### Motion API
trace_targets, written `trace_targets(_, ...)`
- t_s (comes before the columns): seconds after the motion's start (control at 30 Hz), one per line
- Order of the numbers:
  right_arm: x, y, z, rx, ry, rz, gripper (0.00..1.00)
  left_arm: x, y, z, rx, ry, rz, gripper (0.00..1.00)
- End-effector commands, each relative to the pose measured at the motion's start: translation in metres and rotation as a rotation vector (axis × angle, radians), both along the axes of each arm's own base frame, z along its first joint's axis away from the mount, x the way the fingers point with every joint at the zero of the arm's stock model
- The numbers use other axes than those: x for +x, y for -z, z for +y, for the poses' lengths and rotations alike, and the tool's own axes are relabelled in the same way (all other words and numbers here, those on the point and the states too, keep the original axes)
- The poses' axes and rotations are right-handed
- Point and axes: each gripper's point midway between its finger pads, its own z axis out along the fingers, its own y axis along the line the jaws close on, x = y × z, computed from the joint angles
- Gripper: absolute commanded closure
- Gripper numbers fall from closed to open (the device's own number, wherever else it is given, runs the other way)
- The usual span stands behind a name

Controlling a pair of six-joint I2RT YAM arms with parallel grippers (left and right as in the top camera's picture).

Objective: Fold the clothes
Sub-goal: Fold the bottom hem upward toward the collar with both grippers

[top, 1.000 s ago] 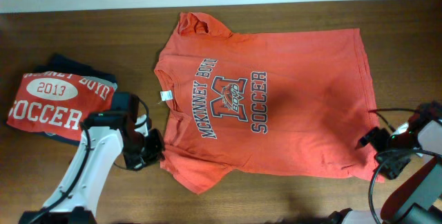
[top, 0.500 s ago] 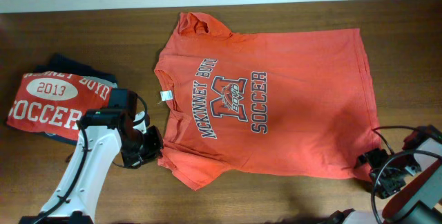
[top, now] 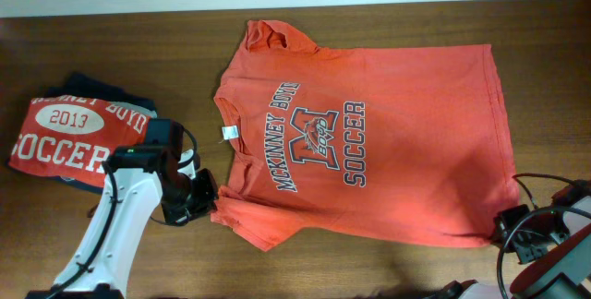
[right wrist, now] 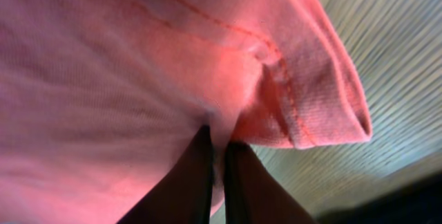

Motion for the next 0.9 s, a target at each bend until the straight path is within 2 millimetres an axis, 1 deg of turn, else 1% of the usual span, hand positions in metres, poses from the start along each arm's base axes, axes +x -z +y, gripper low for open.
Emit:
trace_targets(0.0, 0.01, -0.013, 0.01, 0.024, -0.084, -0.06, 0.92, 0.009, -0.023, 0.001, 0.004, 0.02, -0.11, 0.99)
trace_targets(0.07, 0.011, -0.02, 0.013, 0.017, -0.108, -0.069, 0.91, 0.012, -0.033, 0.0, 0.003, 0.02, -0.155, 0.99)
trace_targets(0.17, 0.019, -0.034, 0.016, -0.006, -0.149, -0.103, 0.91, 0.02, -0.053, 0.0, 0.0, 0.019, -0.236, 0.99)
trace_targets(0.3, 0.036, -0.054, 0.015, -0.042, -0.197, -0.16, 0.91, 0.027, -0.069, 0.0, -0.001, 0.02, -0.294, 1.0)
trace_targets(0.43, 0.056, -0.073, 0.011, -0.082, -0.252, -0.2, 0.91, 0.032, -0.072, 0.002, 0.012, 0.017, -0.318, 0.99)
trace_targets(0.5, 0.072, -0.083, 0.009, -0.117, -0.29, -0.234, 0.91, 0.037, -0.073, 0.004, 0.027, 0.015, -0.339, 0.99)
trace_targets(0.6, 0.092, -0.093, 0.003, -0.172, -0.319, -0.289, 0.9, 0.053, -0.079, 0.004, 0.024, 0.014, -0.407, 0.99)
trace_targets(0.63, 0.098, -0.096, 0.001, -0.189, -0.324, -0.305, 0.9, 0.058, -0.081, 0.003, 0.023, 0.013, -0.432, 1.0)
trace_targets(0.67, 0.106, -0.097, -0.001, -0.207, -0.314, -0.327, 0.9, 0.068, -0.086, 0.003, 0.022, 0.012, -0.477, 1.0)
trace_targets(0.7, 0.11, -0.097, -0.002, -0.213, -0.306, -0.335, 0.9, 0.074, -0.088, 0.004, 0.029, 0.009, -0.502, 1.0)
trace_targets(0.77, 0.12, -0.096, -0.004, -0.228, -0.309, -0.355, 0.9, 0.084, -0.09, 0.008, 0.055, 0.001, -0.539, 1.0)
trace_targets(0.87, 0.142, -0.096, -0.006, -0.243, -0.335, -0.429, 0.91, 0.096, -0.09, 0.011, 0.074, 0.011, -0.575, 1.0)
